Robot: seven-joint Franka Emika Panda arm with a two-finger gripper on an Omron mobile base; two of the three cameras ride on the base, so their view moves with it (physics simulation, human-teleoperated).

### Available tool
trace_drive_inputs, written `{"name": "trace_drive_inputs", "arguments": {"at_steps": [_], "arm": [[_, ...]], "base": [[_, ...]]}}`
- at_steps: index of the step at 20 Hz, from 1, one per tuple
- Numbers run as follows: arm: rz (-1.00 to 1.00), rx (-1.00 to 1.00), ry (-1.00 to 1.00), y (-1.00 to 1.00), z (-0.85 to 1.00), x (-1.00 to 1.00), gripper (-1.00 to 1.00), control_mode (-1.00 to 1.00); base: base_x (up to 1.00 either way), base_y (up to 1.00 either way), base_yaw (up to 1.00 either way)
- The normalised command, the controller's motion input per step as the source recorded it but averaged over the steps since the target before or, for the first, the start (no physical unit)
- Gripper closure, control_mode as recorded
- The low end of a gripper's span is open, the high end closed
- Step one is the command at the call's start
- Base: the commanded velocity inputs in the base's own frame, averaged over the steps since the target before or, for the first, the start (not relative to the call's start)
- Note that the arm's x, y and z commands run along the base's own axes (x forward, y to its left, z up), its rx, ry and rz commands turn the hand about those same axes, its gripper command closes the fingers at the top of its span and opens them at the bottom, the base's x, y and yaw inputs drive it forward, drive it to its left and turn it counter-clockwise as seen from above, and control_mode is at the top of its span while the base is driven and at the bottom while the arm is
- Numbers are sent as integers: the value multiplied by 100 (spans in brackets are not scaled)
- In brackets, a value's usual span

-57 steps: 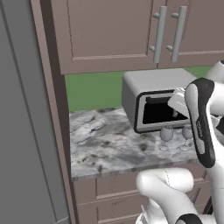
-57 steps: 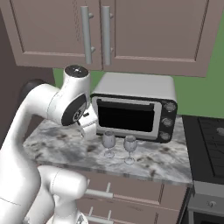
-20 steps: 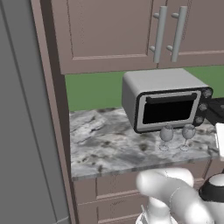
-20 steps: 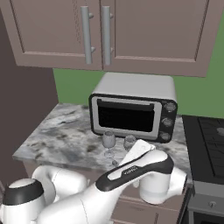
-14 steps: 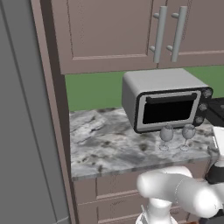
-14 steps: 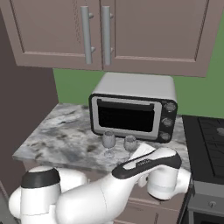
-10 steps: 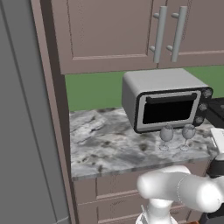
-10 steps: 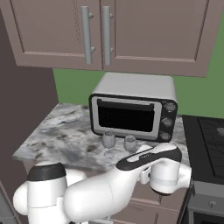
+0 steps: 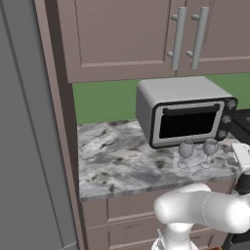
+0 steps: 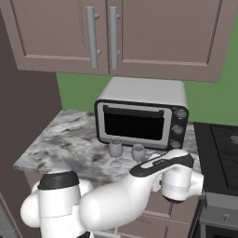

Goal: Retrieve the wine glasses from the counter and place one next to each plate.

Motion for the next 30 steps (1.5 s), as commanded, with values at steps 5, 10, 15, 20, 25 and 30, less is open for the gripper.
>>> {"name": "trace_drive_inputs", "arguments": {"at_steps": [5,10,15,20,25,30], "arm": [[-8,0,-5,0,-25,28,-100,-100],[-10,0,0,-1,-18,34,-100,-100],[-9,0,5,-5,-14,27,-100,-100],[-5,0,11,0,-22,12,-100,-100],[-5,0,12,0,-26,10,-100,-100],[-4,0,6,0,-24,11,-100,-100]], "base": [[0,0,0],[0,0,0],[0,0,0],[0,0,0],[0,0,0],[0,0,0]]}}
